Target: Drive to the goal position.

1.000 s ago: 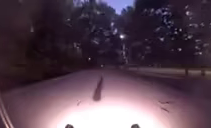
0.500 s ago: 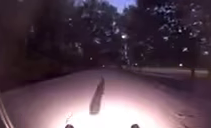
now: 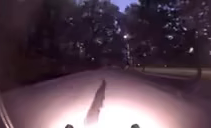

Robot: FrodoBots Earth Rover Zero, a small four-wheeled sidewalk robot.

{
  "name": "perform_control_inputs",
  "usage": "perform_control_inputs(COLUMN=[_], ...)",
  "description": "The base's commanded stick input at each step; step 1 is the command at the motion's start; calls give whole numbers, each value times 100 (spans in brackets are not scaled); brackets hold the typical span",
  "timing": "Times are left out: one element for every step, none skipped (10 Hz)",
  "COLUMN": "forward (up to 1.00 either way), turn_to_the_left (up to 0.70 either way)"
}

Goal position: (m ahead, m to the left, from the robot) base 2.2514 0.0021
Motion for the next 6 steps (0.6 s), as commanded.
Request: perform_control_inputs(forward=[100, 100, 100, 100, 100, 100], turn_to_the_left=[0, 0, 0, 0, 0, 0])
